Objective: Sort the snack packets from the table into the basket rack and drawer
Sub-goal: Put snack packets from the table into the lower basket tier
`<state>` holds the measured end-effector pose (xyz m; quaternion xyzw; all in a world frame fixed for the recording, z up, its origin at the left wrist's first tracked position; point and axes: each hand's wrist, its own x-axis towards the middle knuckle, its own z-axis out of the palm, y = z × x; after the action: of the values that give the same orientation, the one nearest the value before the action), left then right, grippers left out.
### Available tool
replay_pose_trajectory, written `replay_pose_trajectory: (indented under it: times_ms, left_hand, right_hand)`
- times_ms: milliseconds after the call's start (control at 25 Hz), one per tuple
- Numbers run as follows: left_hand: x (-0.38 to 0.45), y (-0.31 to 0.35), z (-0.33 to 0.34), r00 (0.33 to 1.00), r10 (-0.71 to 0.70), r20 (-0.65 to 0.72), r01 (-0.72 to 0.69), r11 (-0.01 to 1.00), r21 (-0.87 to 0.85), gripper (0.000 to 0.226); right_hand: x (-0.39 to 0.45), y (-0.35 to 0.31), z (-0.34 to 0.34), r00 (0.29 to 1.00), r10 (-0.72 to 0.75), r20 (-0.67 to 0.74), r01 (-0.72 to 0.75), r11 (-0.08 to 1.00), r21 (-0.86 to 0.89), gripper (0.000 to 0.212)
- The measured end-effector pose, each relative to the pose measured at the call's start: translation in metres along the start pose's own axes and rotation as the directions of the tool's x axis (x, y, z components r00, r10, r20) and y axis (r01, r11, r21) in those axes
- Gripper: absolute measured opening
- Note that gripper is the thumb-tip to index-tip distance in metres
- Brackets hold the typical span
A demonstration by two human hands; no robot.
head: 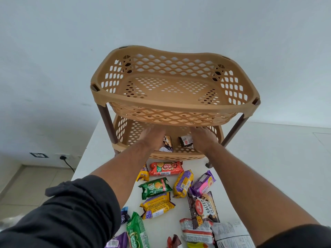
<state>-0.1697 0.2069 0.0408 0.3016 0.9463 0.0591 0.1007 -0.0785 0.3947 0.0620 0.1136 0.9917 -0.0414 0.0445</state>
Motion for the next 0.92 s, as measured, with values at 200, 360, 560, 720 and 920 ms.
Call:
replay_pose_trajectory:
  times_ms: [200, 360, 560, 720, 920]
  left_hand:
    - [0.001, 0.002, -0.003, 0.999, 0.026, 0.039, -0.025, 1.000, -0.011, 0.033]
    - [0.001, 0.008, -0.006, 0.999, 0.029, -0.034, -0.031, 0.997, -0.070, 0.046]
    - [-0.001, 0.012, -0.003, 0.983, -0.028, -0.183, 0.007, 0.993, -0.116, 0.010]
    - [0.001, 0.001, 0.009, 0.996, -0.085, 0.000, 0.084, 0.986, -0.146, 0.012]
    - [0.007, -0.004, 0.011, 0.994, -0.084, 0.070, 0.093, 0.988, -0.126, 0.008]
  right_hand:
    - [0.001, 0.002, -0.002, 0.991, 0.020, 0.132, -0.027, 0.998, 0.056, 0.055]
    - [0.004, -0.003, -0.006, 0.989, 0.082, 0.121, -0.097, 0.987, 0.129, 0.050]
    - [0.004, -0.001, 0.001, 0.989, 0.122, -0.084, -0.106, 0.978, 0.180, 0.035]
    - [0.005, 0.001, 0.006, 0.990, 0.100, 0.098, -0.109, 0.989, 0.098, 0.026]
    - [0.016, -0.001, 0.007, 0.957, 0.110, 0.269, -0.130, 0.990, 0.058, 0.023]
